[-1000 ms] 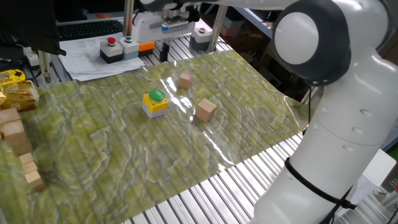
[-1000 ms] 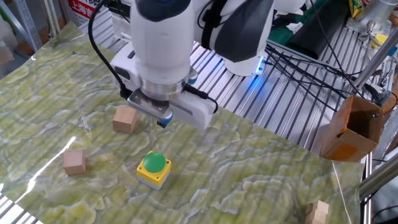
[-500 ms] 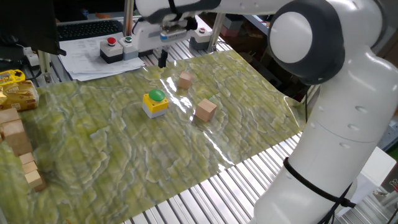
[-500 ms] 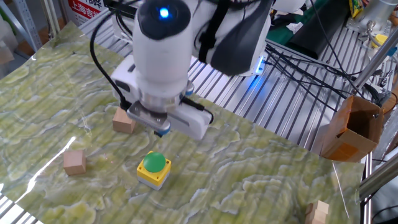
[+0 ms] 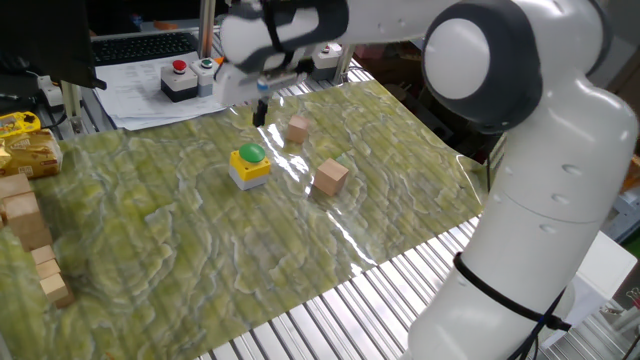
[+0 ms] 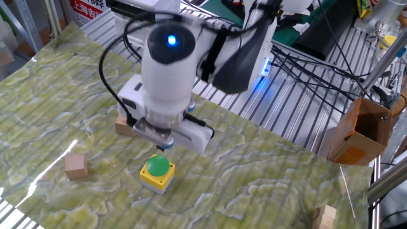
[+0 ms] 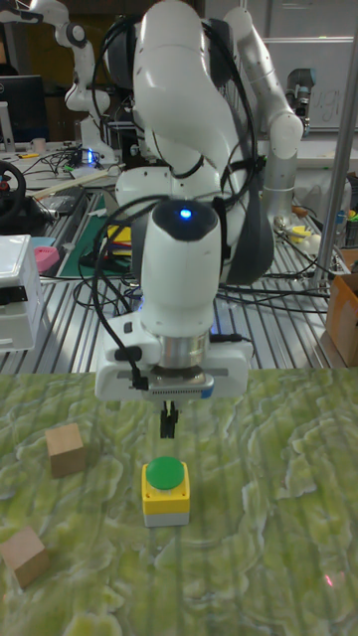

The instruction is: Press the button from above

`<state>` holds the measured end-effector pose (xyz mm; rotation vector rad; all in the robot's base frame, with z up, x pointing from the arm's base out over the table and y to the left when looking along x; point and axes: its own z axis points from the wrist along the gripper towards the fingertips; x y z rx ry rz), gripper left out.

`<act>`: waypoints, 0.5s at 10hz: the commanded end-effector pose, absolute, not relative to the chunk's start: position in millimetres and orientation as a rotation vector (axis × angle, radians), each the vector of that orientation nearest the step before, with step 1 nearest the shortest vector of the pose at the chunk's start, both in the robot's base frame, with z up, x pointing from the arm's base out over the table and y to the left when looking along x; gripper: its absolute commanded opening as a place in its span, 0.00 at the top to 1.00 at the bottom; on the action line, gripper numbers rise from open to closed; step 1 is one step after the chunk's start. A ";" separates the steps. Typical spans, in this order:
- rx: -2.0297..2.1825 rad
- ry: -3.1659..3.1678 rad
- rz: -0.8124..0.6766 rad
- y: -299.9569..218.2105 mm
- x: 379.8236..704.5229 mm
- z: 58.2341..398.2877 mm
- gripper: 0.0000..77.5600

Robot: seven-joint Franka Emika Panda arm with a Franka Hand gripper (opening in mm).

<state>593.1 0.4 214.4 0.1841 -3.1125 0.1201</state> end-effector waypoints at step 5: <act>0.239 -3.175 0.124 -2.6 596.2 152.3 1.00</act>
